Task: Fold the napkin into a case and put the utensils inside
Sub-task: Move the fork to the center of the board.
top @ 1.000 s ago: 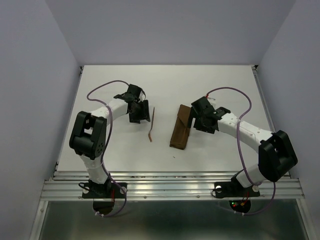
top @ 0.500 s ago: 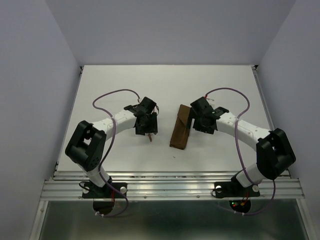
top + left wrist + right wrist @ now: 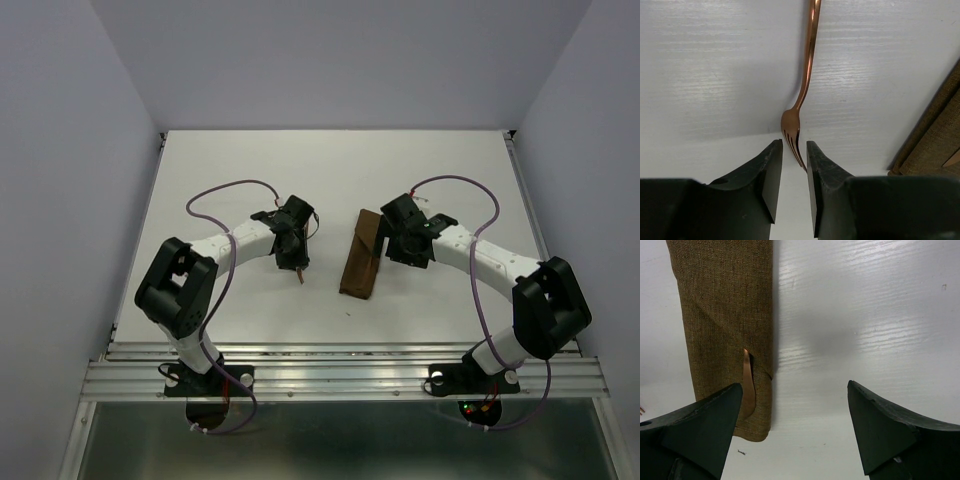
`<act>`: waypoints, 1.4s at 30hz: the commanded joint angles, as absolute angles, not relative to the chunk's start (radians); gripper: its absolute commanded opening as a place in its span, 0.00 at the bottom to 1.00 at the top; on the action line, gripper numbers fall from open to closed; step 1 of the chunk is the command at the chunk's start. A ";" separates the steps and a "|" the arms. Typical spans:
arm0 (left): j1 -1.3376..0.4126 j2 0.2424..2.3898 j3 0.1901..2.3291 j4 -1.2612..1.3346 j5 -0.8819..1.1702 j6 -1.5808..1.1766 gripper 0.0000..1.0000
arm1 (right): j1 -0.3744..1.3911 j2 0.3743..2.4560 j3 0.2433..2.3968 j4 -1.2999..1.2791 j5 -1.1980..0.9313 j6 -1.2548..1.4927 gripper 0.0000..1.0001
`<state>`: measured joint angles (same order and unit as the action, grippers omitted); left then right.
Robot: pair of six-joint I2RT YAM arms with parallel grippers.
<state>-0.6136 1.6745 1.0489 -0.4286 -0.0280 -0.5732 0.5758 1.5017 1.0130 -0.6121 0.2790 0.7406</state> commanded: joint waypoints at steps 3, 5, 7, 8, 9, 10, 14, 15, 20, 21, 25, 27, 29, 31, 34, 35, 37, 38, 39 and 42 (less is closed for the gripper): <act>-0.615 1.671 1.038 -0.414 -0.031 -0.554 0.26 | 0.571 1.509 1.051 -0.575 0.282 0.739 0.91; -0.615 1.669 1.040 -0.413 -0.026 -0.549 0.20 | 0.571 1.509 1.052 -0.577 0.282 0.739 0.91; -0.615 1.666 1.040 -0.396 -0.005 -0.529 0.08 | 0.571 1.511 1.055 -0.577 0.282 0.738 0.91; -0.615 1.658 1.039 -0.388 0.033 -0.522 0.05 | 0.571 1.511 1.057 -0.577 0.282 0.738 0.91; -0.615 1.654 1.035 -0.367 0.072 -0.508 0.01 | 0.571 1.512 1.058 -0.578 0.282 0.738 0.91; -0.615 1.645 1.032 -0.356 0.092 -0.502 0.00 | 0.571 1.513 1.058 -0.580 0.284 0.736 0.91; -0.592 1.605 1.013 -0.301 0.222 -0.474 0.00 | 0.571 1.508 1.052 -0.580 0.282 0.742 0.91; -0.585 1.603 1.008 -0.290 0.253 -0.466 0.00 | 0.571 1.508 1.052 -0.581 0.281 0.742 0.91; -0.520 1.641 0.953 -0.213 0.417 -0.434 0.00 | 0.571 1.503 1.048 -0.580 0.278 0.744 0.91; -0.503 1.657 0.943 -0.200 0.466 -0.430 0.00 | 0.571 1.500 1.046 -0.581 0.278 0.742 0.91; -0.468 1.720 0.927 -0.193 0.456 -0.422 0.00 | 0.571 1.482 1.034 -0.581 0.281 0.742 0.91; -0.459 1.732 0.917 -0.187 0.459 -0.426 0.00 | 0.571 1.477 1.026 -0.581 0.284 0.742 0.91; -0.446 1.747 0.916 -0.187 0.451 -0.434 0.00 | 0.571 1.473 1.023 -0.586 0.287 0.744 0.91; -0.439 1.755 0.917 -0.195 0.428 -0.437 0.02 | 0.571 1.476 1.026 -0.586 0.282 0.745 0.91; -0.433 1.764 0.923 -0.222 0.376 -0.436 0.29 | 0.571 1.477 1.031 -0.584 0.281 0.747 0.91; -0.433 1.764 0.931 -0.232 0.355 -0.436 0.35 | 0.571 1.477 1.031 -0.586 0.281 0.747 0.91; -0.433 1.755 0.940 -0.265 0.298 -0.430 0.45 | 0.571 1.479 1.032 -0.584 0.281 0.742 0.91; -0.433 1.743 0.952 -0.279 0.275 -0.428 0.46 | 0.571 1.482 1.034 -0.586 0.282 0.742 0.91; -0.433 1.732 0.959 -0.291 0.235 -0.426 0.46 | 0.571 1.482 1.034 -0.584 0.282 0.741 0.91; -0.442 1.675 0.992 -0.337 0.169 -0.429 0.47 | 0.571 1.483 1.034 -0.584 0.281 0.741 0.91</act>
<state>-0.4416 1.7283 0.9718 -0.2245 0.3630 -0.4675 0.5758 1.5112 1.0195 -0.6125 0.2764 0.7406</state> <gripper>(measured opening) 0.460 0.908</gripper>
